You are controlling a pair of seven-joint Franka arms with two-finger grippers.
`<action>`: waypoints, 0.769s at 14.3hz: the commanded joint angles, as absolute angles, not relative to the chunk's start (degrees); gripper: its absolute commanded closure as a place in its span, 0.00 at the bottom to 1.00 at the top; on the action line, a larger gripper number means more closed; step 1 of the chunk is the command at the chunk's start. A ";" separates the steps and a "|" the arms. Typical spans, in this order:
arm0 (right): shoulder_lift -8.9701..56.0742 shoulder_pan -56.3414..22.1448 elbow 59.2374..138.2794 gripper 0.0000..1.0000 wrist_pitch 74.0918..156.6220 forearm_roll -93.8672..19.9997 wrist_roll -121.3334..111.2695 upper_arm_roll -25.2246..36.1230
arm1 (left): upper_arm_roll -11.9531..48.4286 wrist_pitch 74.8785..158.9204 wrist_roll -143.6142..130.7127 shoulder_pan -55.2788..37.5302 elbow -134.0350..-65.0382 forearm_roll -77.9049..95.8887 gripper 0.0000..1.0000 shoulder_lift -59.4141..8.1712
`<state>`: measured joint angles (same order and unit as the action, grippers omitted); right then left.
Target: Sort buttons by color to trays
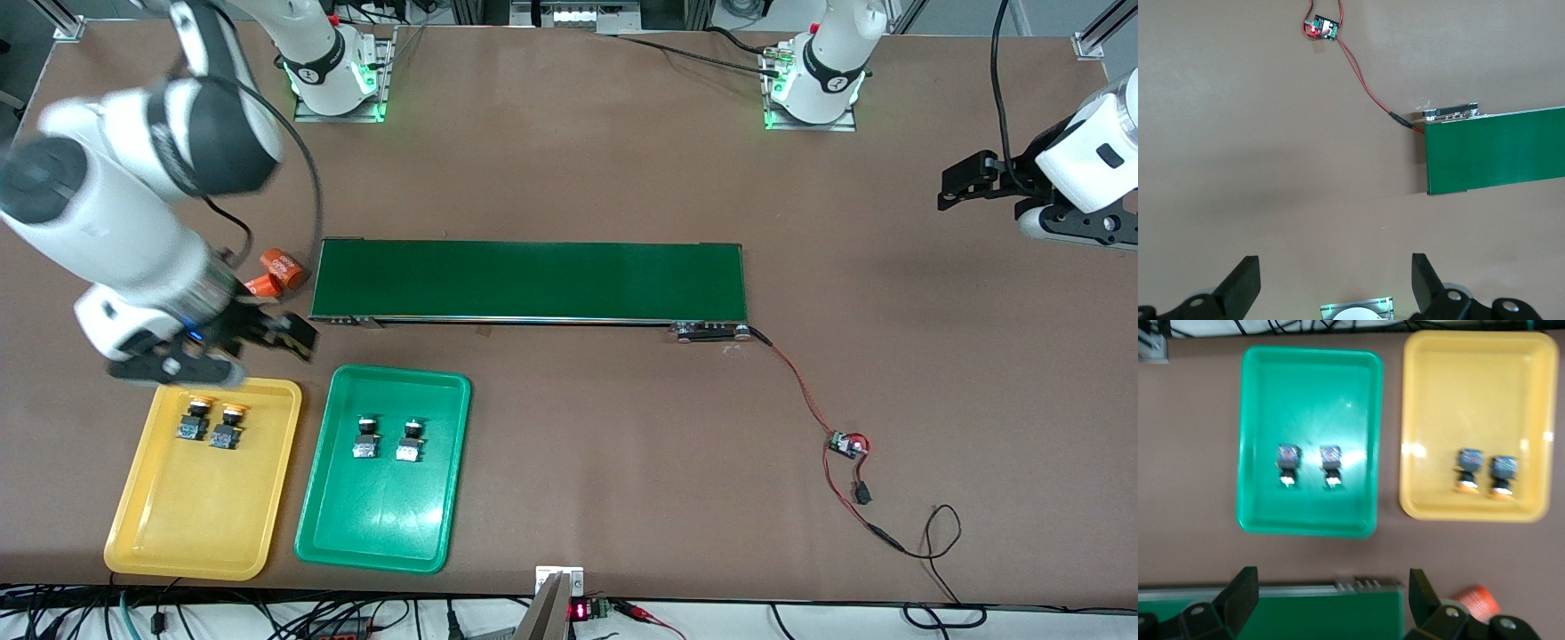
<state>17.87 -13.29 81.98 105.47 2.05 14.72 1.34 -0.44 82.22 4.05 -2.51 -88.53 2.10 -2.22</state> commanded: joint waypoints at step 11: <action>-3.51 0.96 95.01 0.00 88.17 1.67 2.11 0.18 | -0.44 81.91 5.10 -2.46 -87.28 2.46 0.00 -3.25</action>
